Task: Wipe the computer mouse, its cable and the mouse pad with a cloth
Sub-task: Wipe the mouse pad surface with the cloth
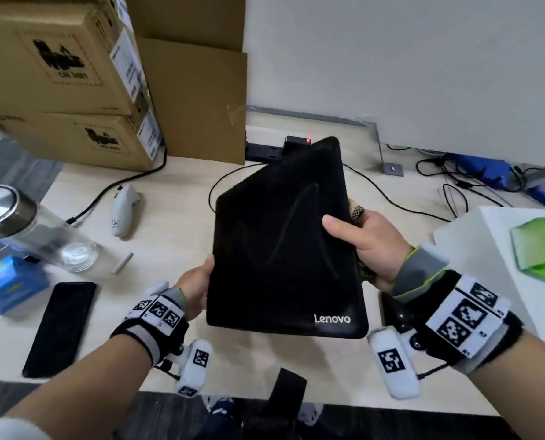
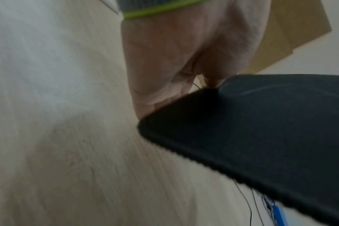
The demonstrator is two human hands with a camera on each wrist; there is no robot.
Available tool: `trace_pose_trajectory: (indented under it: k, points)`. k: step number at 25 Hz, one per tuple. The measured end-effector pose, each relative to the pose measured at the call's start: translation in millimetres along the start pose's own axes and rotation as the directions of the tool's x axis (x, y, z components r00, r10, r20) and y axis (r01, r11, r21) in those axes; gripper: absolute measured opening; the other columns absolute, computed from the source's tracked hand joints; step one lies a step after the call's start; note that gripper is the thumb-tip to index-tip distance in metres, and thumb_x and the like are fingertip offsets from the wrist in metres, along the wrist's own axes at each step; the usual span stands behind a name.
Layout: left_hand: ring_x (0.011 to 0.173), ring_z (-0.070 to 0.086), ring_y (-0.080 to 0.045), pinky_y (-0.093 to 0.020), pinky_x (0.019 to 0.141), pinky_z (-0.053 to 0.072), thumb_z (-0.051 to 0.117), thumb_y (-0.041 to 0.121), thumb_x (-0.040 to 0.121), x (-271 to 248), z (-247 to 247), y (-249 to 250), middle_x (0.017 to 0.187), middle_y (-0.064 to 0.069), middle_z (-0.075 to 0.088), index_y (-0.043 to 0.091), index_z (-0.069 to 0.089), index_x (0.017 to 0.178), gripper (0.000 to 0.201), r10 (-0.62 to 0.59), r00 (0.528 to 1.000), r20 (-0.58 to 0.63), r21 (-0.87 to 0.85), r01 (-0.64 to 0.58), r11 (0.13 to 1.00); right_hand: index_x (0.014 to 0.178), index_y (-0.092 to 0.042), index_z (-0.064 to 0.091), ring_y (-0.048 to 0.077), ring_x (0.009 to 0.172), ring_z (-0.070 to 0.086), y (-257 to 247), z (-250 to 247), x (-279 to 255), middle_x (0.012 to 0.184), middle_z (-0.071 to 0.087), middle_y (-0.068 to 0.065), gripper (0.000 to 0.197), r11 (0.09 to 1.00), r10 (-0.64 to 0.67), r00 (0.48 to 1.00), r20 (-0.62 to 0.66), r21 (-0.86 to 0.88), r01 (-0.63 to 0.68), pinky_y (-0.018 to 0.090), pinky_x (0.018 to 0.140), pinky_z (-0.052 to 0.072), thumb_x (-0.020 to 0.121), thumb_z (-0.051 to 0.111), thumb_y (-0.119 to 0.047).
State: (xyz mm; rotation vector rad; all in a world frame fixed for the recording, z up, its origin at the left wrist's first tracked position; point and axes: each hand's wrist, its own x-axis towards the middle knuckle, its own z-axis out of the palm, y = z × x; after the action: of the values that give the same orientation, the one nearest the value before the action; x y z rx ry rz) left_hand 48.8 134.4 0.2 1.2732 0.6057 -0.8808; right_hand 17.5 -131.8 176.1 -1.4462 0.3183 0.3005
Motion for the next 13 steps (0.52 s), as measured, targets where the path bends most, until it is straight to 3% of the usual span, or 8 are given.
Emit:
trace_pose_trajectory:
  k: [2, 3, 5, 6, 7, 9, 11, 13]
  points:
    - [0.097, 0.066, -0.022, -0.037, 0.088, 0.049, 0.034, 0.048, 0.099, -6.2, -7.0, 3.8, 0.108, -0.008, 0.069, 0.012, 0.062, 0.115, 0.048, 0.050, 0.998, 0.037, -0.032, -0.049, 0.998, 0.101, -0.007, 0.067, 0.028, 0.082, 0.068, 15.3, -25.0, -3.9, 0.095, 0.072, 0.013, 0.018, 0.997, 0.073, 0.996, -0.057, 0.033, -0.071, 0.041, 0.076, 0.057, 0.086, 0.063, -0.016]
    - [0.089, 0.065, -0.021, -0.035, 0.081, 0.050, 0.038, 0.039, 0.101, -11.0, -9.7, 3.8, 0.102, -0.008, 0.068, 0.009, 0.062, 0.111, 0.041, 0.097, 0.995, 0.010, -0.006, -0.097, 0.995, 0.099, -0.007, 0.068, 0.030, 0.075, 0.067, 30.3, -36.7, -3.3, 0.091, 0.071, 0.016, 0.019, 0.991, 0.131, 0.986, -0.100, -0.005, -0.132, 0.042, 0.070, 0.055, 0.085, 0.066, -0.020]
    - [0.076, 0.059, -0.021, -0.031, 0.068, 0.050, 0.046, 0.026, 0.099, -20.3, -15.4, -2.1, 0.090, -0.012, 0.061, 0.004, 0.062, 0.100, 0.027, 0.175, 0.983, -0.057, 0.116, -0.167, 0.979, 0.095, -0.007, 0.066, 0.020, 0.049, 0.059, 68.8, -58.4, 1.0, 0.074, 0.065, 0.016, 0.018, 0.942, 0.205, 0.959, -0.197, -0.225, -0.248, 0.027, 0.048, 0.045, 0.085, 0.068, -0.022]
    - [0.072, 0.056, -0.021, -0.030, 0.064, 0.051, 0.050, 0.022, 0.098, -24.5, -15.9, -7.8, 0.084, -0.014, 0.057, 0.002, 0.062, 0.094, 0.024, 0.191, 0.979, -0.072, 0.210, -0.172, 0.963, 0.095, -0.010, 0.065, 0.013, 0.044, 0.056, 88.6, -66.3, 3.7, 0.071, 0.063, 0.010, 0.013, 0.883, 0.213, 0.949, -0.231, -0.370, -0.289, 0.022, 0.044, 0.041, 0.087, 0.066, -0.020]
    - [0.069, 0.054, -0.022, -0.029, 0.060, 0.053, 0.053, 0.020, 0.097, -27.0, -14.3, -13.4, 0.079, -0.014, 0.054, 0.000, 0.062, 0.088, 0.024, 0.198, 0.978, -0.064, 0.322, -0.168, 0.932, 0.098, -0.014, 0.065, 0.009, 0.051, 0.061, 106.3, -71.2, 6.0, 0.074, 0.066, 0.005, 0.011, 0.812, 0.215, 0.948, -0.235, -0.495, -0.308, 0.021, 0.048, 0.045, 0.089, 0.064, -0.020]
    - [0.061, 0.052, -0.019, -0.027, 0.055, 0.053, 0.055, 0.018, 0.095, -29.2, -8.1, -22.5, 0.069, -0.011, 0.051, 0.000, 0.060, 0.075, 0.027, 0.210, 0.976, -0.056, 0.494, -0.156, 0.856, 0.101, -0.022, 0.063, 0.010, 0.074, 0.065, 134.8, -72.4, 11.9, 0.087, 0.069, -0.004, 0.013, 0.706, 0.247, 0.945, -0.215, -0.629, -0.327, 0.024, 0.070, 0.047, 0.089, 0.063, -0.025]
    - [0.050, 0.052, -0.014, -0.025, 0.051, 0.052, 0.054, 0.016, 0.095, -25.4, -2.9, -28.8, 0.056, -0.006, 0.051, 0.004, 0.057, 0.062, 0.036, 0.226, 0.970, -0.085, 0.533, -0.148, 0.833, 0.099, -0.025, 0.061, 0.013, 0.076, 0.062, 146.2, -70.0, 17.8, 0.086, 0.067, -0.006, 0.012, 0.693, 0.266, 0.928, -0.259, -0.618, -0.371, 0.025, 0.073, 0.043, 0.088, 0.063, -0.030]
    - [0.050, 0.051, -0.015, -0.027, 0.052, 0.053, 0.056, 0.017, 0.094, -15.9, -6.7, -34.2, 0.054, -0.004, 0.050, 0.002, 0.058, 0.062, 0.036, 0.268, 0.953, -0.140, 0.581, -0.140, 0.801, 0.096, -0.019, 0.062, 0.023, 0.081, 0.061, 151.4, -71.2, 22.3, 0.088, 0.066, 0.002, 0.018, 0.667, 0.277, 0.903, -0.328, -0.611, -0.427, 0.028, 0.074, 0.043, 0.086, 0.065, -0.035]
